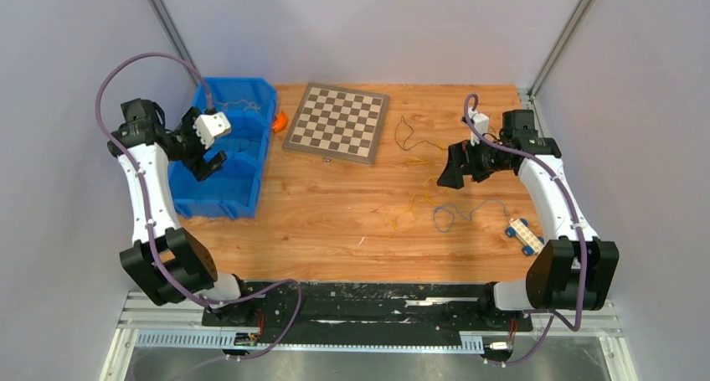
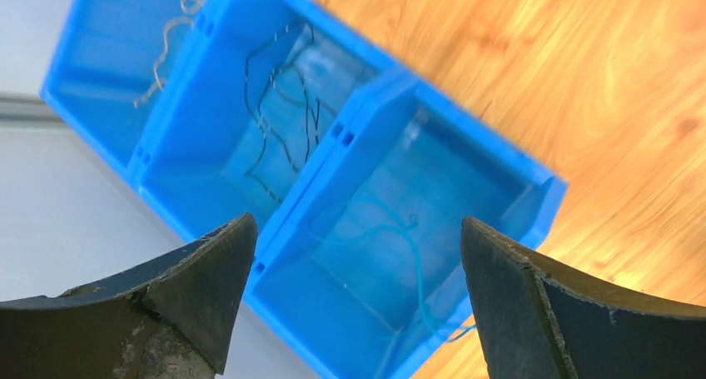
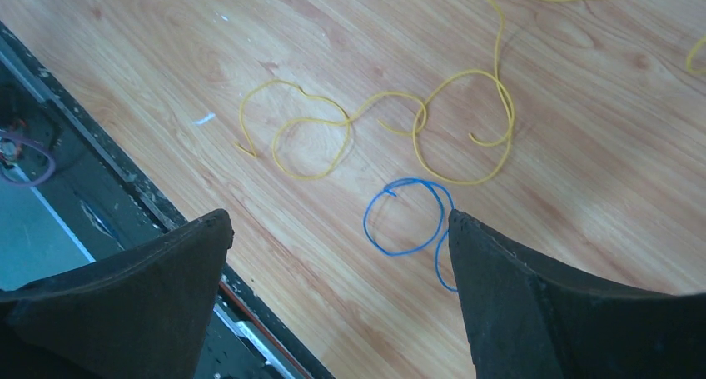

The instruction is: Untangle the cables

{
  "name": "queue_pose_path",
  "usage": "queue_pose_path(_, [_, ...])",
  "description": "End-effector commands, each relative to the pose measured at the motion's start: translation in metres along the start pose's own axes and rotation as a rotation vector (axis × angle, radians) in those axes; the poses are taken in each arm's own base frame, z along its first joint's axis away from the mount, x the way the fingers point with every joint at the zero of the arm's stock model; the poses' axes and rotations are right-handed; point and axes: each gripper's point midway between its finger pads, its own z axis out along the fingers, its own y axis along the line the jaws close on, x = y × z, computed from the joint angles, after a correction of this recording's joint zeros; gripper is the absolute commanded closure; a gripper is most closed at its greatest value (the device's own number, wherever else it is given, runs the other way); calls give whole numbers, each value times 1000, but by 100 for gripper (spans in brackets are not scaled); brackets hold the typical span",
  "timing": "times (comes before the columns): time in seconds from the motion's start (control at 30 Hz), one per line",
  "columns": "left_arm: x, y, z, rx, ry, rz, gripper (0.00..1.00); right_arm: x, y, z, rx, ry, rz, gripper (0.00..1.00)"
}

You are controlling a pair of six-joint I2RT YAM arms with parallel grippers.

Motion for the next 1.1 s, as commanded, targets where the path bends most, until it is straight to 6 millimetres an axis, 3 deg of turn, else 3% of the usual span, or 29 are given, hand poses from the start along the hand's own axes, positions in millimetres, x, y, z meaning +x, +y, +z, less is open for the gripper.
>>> queue_pose_path(0.0, [-60,-17,-6,2,-195,-52,0,22,-10,-23,102,122,-125,0])
queue_pose_path(0.17, [-96,-43,6,51,-280,-124,0,80,-40,-34,222,349,-185,2])
queue_pose_path(0.27, [-120,-53,10,54,-342,-120,0,108,-53,-29,241,436,-187,5])
queue_pose_path(0.43, [-131,-72,20,92,-370,-142,0,112,-81,-3,286,414,-188,10])
queue_pose_path(0.63, [-133,-76,22,91,-375,-172,0,115,-102,34,264,406,-176,20])
queue_pose_path(0.7, [-133,-70,21,56,-369,-193,0,126,-106,43,254,435,-164,30])
queue_pose_path(0.8, [-140,-42,14,-85,-393,-308,0,135,-106,48,238,469,-125,57])
queue_pose_path(0.83, [-141,-26,8,-178,-400,-316,0,132,-101,46,221,463,-118,69])
queue_pose_path(0.87, [-143,-22,5,-203,-410,-344,0,126,-94,43,205,448,-113,87])
queue_pose_path(0.9, [-147,-13,-3,-257,-426,-328,0,116,-87,39,195,419,-115,98])
queue_pose_path(1.0, [-163,-8,-19,-284,-484,-312,0,70,-57,20,131,291,-146,100])
queue_pose_path(1.07, [-180,-18,-27,-209,-528,-271,0,30,-24,3,47,172,-169,100])
